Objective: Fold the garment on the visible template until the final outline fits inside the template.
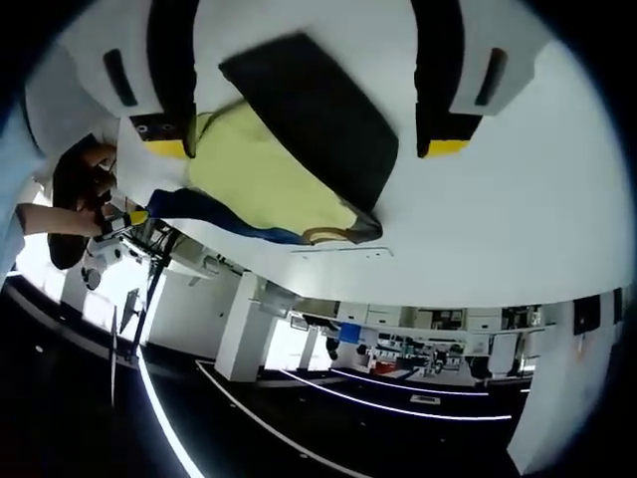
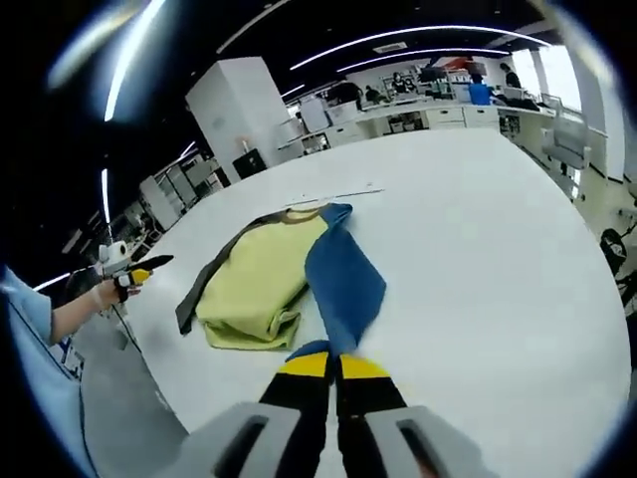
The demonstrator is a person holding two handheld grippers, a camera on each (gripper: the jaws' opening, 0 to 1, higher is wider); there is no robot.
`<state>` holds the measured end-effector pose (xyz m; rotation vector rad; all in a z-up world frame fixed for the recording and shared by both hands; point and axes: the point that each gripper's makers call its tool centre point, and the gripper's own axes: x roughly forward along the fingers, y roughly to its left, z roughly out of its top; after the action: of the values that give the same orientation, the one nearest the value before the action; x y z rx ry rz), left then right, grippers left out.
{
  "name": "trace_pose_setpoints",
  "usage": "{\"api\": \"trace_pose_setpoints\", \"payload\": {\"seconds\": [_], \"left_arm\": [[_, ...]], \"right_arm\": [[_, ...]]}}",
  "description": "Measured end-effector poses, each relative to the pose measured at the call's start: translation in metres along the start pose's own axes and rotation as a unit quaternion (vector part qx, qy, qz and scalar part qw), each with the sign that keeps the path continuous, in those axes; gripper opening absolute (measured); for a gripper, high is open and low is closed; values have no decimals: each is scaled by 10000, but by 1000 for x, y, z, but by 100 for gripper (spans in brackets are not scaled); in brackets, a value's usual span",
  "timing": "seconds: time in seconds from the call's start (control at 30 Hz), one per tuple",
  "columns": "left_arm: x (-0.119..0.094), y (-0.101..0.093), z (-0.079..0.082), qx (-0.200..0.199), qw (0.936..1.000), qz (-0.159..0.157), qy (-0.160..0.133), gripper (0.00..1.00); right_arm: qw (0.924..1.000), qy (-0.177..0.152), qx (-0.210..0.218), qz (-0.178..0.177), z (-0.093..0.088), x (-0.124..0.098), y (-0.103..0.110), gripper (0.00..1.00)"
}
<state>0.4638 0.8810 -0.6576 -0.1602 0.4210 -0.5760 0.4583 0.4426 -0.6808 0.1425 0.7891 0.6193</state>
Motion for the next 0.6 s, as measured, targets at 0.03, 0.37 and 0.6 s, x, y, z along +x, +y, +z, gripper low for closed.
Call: {"api": "trace_pose_setpoints", "payload": {"seconds": [0.03, 0.37, 0.6], "left_arm": [[0, 0, 0, -12, 10000, -1, -1, 89], [-2, 0, 1, 28, 10000, -2, 83, 91], [4, -3, 1, 43, 10000, -23, 85, 90]], "right_arm": [[9999, 81, -57, 18, -1, 0, -3, 0], [9984, 481, -276, -49, 12, 3, -29, 0], [9975, 609, -319, -154, 24, 5, -54, 0]]}}
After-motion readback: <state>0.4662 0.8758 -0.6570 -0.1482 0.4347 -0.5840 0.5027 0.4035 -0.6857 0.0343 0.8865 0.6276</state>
